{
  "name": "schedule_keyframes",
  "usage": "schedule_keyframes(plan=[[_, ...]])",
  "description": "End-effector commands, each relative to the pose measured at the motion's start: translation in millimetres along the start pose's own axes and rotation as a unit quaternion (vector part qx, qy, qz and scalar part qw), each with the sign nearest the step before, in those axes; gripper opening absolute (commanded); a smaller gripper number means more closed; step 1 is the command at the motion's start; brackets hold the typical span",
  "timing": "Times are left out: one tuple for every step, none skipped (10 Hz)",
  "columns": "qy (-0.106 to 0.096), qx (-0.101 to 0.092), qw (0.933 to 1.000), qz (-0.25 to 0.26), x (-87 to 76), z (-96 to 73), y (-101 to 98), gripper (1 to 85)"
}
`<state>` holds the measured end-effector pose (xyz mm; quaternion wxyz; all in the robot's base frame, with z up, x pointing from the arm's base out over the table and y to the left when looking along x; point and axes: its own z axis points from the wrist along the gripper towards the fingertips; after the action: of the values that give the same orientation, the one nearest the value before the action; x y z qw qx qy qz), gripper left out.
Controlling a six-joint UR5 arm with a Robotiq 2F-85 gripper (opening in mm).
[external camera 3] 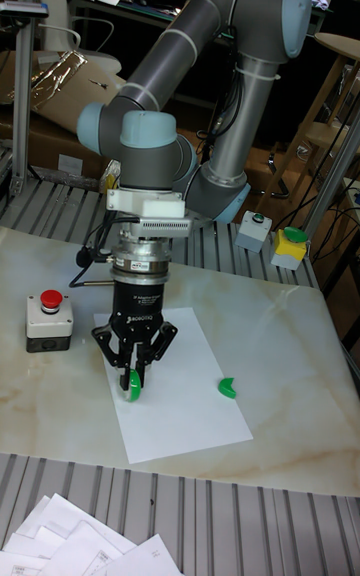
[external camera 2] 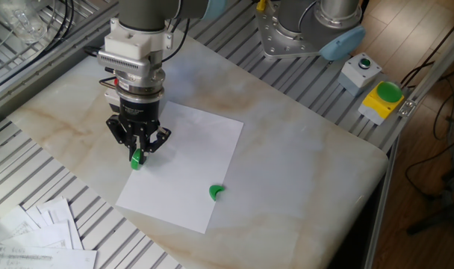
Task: Use the correction tape on paper
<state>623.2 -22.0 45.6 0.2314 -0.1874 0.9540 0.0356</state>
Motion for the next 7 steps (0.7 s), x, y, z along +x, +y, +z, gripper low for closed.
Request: schedule_keyframes(plan=[[-0.012, -0.006, 0.9999, 0.008, -6.0, 0.6, 1.2, 1.7], [-0.015, -0.007, 0.9998, 0.007, -7.4, 2.4, 0.9, 1.7], [-0.017, -0.006, 0.9998, 0.006, -8.6, 4.5, 0.3, 1.7], [-0.019, -0.006, 0.9998, 0.005, -9.5, 6.2, -0.4, 1.7], [-0.02, -0.006, 0.9998, 0.005, -11.1, 6.7, -0.1, 1.7], [-0.02, -0.006, 0.9998, 0.004, -13.1, 7.2, 0.2, 1.7], [-0.02, -0.006, 0.9998, 0.005, -15.5, 8.1, 0.7, 1.7]])
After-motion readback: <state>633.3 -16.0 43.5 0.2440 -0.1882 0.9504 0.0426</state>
